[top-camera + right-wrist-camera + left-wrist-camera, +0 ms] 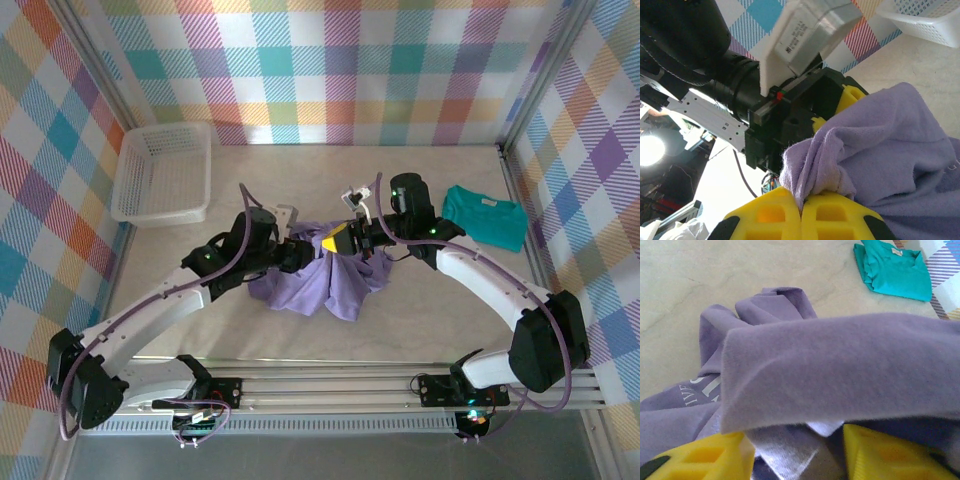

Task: Fold the inside-out t-shirt
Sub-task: Adjust the T-shirt at the center of the table.

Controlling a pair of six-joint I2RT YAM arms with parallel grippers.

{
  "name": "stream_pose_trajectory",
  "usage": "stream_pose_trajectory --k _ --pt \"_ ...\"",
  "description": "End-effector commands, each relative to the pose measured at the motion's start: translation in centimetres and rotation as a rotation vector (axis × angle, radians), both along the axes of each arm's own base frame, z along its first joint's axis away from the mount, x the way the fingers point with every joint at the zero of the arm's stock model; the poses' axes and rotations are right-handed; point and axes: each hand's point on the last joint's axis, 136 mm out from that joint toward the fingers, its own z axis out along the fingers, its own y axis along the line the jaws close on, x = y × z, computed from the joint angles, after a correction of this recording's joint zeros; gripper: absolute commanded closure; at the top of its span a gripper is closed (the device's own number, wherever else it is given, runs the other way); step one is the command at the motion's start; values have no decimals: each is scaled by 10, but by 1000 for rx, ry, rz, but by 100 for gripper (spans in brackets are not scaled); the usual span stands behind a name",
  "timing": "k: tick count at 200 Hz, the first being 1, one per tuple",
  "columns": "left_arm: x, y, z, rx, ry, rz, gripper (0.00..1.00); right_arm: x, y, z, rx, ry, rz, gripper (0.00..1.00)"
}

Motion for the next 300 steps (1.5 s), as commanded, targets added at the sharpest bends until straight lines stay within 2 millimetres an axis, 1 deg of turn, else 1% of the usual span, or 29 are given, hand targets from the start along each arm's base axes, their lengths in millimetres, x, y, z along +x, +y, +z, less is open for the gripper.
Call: stream_pose_trajectory --k 1,9,18,34,38,45,69,91,104,124,127,141,151,163,182,198,216,236,250,265,277,300 --pt "10 -13 24 -58 -56 -4 64 -3 -3 13 21 -36 9 100" --pt "11 -15 26 -65 -60 -7 75 -2 -4 12 14 -41 2 100" --pt "11 -16 30 -80 -71 -12 84 -1 -6 9 2 -44 -8 100" --pt "3 -16 37 -116 -85 -55 95 4 -12 5 -21 -42 -43 100" --pt "3 -18 47 -151 -115 -70 97 7 -14 4 -27 -40 -58 100" --pt "-2 -18 53 -184 -133 -99 100 11 -18 4 -33 -37 -84 100" --pt "-29 -15 86 -364 -204 -226 100 21 -30 7 -33 -19 -132 100" --pt "-51 -11 112 -538 -248 -334 100 24 -33 5 -44 -8 -131 100" --pt "-60 -11 120 -579 -253 -380 100 25 -34 3 -48 0 -134 100" --pt "-70 -12 126 -607 -259 -434 100 27 -33 -2 -50 20 -137 100" --pt "-72 -11 127 -611 -262 -440 100 27 -33 -3 -54 25 -138 99" --pt "-74 -10 129 -617 -266 -445 100 30 -34 -11 -87 38 -159 90" --pt "-71 -9 128 -608 -266 -429 100 31 -36 -15 -111 25 -172 83" --pt "-65 -8 125 -590 -256 -402 100 31 -40 -16 -138 -17 -205 75" --pt "-57 -5 120 -566 -234 -354 100 34 -50 -19 -210 -116 -300 66" --pt "-49 -1 117 -550 -217 -301 100 35 -59 -22 -278 -205 -377 62" --pt "-41 3 111 -528 -201 -242 100 28 -62 -24 -301 -246 -396 61" --pt "-34 7 105 -514 -182 -199 100 8 -54 -21 -285 -311 -342 59" --pt "-32 8 104 -513 -174 -185 100 -10 -42 -19 -270 -373 -276 57" --pt "-30 9 103 -512 -171 -175 100 -22 -28 -22 -286 -457 -218 56" --pt "-30 9 103 -512 -169 -176 100 -22 -19 -27 -329 -506 -212 56" --pt "-31 9 103 -510 -166 -176 100 -2 -12 -32 -408 -550 -279 56"
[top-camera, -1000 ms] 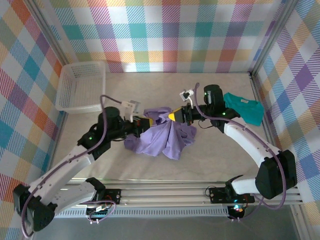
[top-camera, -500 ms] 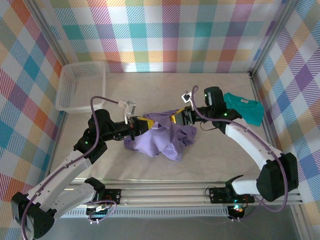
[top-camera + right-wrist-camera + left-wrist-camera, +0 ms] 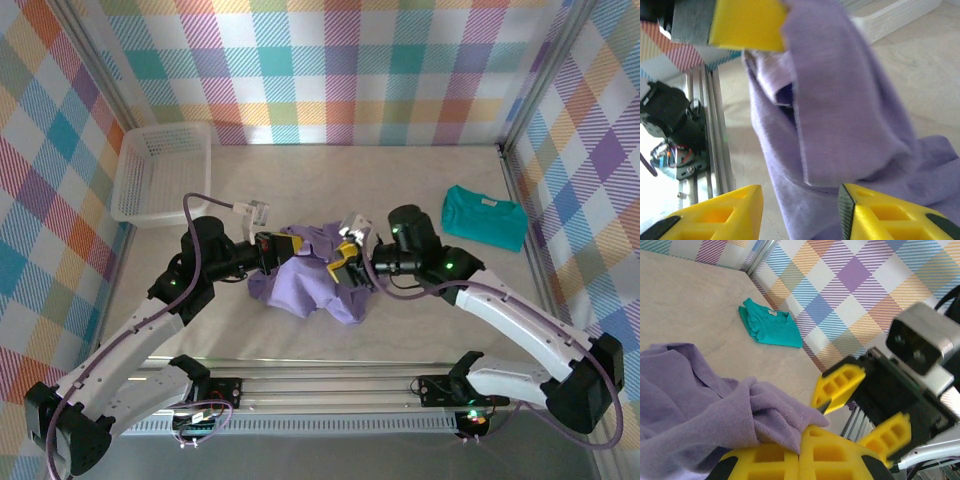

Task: Fold the inside-out t-shirt
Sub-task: Adjust the T-shirt at the center of the table.

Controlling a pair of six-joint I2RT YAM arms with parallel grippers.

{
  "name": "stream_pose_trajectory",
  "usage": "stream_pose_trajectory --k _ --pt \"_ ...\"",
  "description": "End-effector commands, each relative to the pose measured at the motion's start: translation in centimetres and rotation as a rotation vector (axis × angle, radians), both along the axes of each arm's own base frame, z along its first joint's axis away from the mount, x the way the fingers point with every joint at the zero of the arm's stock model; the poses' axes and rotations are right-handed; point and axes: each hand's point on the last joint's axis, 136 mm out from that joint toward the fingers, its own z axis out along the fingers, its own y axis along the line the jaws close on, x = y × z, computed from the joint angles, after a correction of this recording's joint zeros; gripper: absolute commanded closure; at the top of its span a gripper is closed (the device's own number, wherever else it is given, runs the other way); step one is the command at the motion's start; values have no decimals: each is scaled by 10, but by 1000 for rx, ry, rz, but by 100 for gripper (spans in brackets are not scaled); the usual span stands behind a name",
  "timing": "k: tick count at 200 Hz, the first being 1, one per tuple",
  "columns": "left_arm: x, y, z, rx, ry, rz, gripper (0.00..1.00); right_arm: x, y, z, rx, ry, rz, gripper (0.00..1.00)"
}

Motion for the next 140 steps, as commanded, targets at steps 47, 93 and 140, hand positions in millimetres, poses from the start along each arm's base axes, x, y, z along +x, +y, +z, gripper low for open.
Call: stream_pose_trajectory --k 47,93,140 --pt "3 5 17 -17 -25 21 100 40 10 -3 -107 -148 -121 64" --pt "6 7 11 6 -18 42 100 36 5 6 -90 -166 -126 91" --pt "16 15 -7 40 34 100 100 10 -3 24 -40 -85 6 100"
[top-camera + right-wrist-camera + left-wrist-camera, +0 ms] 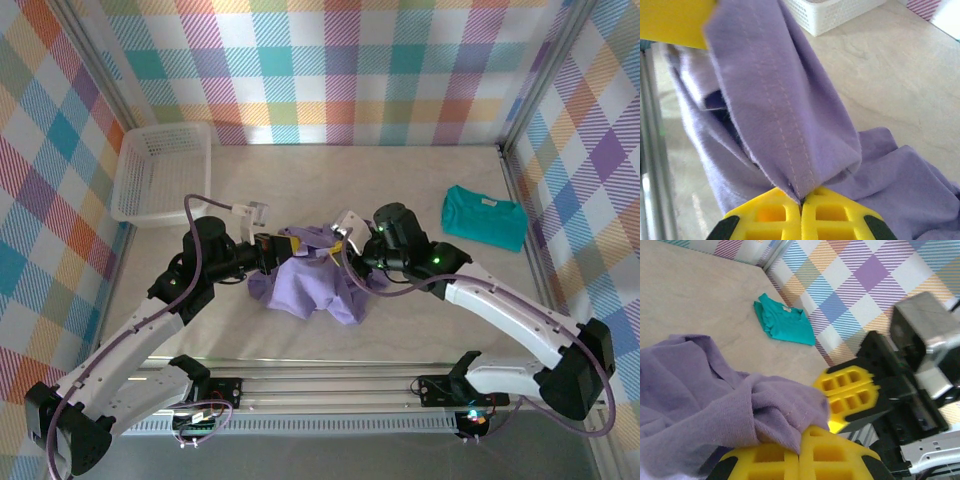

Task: Fold the inside-out t-shirt
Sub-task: Adjust the T-shirt at the center of the table.

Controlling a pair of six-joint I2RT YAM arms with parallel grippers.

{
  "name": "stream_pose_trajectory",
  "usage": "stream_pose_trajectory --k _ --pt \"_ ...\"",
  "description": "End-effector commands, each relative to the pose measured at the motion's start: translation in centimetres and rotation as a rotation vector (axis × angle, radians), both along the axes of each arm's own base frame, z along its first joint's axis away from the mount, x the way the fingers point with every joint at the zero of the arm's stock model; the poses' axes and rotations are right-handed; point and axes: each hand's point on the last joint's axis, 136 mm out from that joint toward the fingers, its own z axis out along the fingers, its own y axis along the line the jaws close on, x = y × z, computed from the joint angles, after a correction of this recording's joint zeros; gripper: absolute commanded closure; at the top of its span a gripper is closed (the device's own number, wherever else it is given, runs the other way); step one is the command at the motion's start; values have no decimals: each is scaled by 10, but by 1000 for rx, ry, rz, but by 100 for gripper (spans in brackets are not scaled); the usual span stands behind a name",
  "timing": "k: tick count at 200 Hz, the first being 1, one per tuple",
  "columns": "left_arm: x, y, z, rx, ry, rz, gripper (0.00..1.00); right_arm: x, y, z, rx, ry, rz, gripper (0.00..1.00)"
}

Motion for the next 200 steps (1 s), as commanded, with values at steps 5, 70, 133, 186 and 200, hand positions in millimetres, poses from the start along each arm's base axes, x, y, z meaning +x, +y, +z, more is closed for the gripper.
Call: stream_pose_trajectory --k 5,70,133,186,200 --pt "11 9 5 2 0 48 100 -21 -1 35 95 60 132 100" --pt "9 28 -22 85 70 111 74 -22 -3 67 313 278 233 100" --pt "-2 50 -30 246 56 226 56 -11 8 62 347 344 224 100" --pt "2 12 -45 354 65 140 52 -8 8 55 335 354 216 100" --pt "8 2 -48 342 70 117 51 -8 8 54 334 354 213 100"
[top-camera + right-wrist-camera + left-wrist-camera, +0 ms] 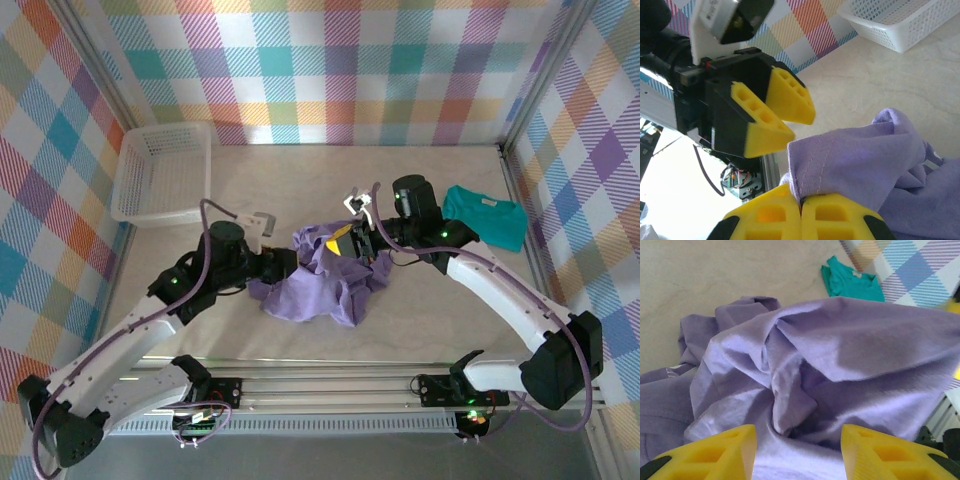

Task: Fold the inside-out t-shirt
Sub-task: Adjust the T-shirt at the center of the table.

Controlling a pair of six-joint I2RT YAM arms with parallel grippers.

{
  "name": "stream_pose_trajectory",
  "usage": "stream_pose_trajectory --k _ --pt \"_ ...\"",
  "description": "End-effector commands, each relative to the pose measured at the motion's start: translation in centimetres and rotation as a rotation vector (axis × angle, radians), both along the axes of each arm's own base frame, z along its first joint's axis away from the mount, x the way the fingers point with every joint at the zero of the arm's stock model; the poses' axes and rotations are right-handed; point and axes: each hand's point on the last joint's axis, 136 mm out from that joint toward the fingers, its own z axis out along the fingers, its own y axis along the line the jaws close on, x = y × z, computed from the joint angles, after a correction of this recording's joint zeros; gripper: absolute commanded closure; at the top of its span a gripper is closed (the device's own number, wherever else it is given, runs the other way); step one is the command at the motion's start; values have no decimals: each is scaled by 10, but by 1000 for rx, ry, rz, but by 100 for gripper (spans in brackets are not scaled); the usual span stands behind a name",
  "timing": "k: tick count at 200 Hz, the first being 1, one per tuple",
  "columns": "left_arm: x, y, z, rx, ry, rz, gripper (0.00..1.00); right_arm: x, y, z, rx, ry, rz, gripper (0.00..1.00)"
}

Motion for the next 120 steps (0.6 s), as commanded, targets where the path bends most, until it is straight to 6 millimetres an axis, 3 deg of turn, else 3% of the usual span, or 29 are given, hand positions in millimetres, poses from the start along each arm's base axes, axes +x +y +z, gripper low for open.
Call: stream_pose_trajectory --k 1,17,37,53,68,84,99,120 --pt "12 -9 -5 32 -7 -8 51 -3 2 13 37 -28 23 100" --pt "21 -17 -7 29 -5 -11 51 -4 1 12 35 -31 23 100" --pt "32 -27 -8 24 -8 -17 59 -7 -2 6 21 -34 23 100" --pt "37 -38 5 -40 -44 -48 86 -4 -7 -6 -25 -41 -14 100" --pt "28 -43 22 -109 -79 -106 100 6 -17 -25 -103 -46 -92 100" --pt "10 -42 40 -195 -131 -184 100 31 -34 -44 -222 -48 -265 99" --pt "-12 -39 50 -277 -161 -264 100 56 -50 -52 -307 -42 -426 86" --pt "-23 -32 56 -342 -177 -289 100 66 -49 -57 -377 14 -457 77"
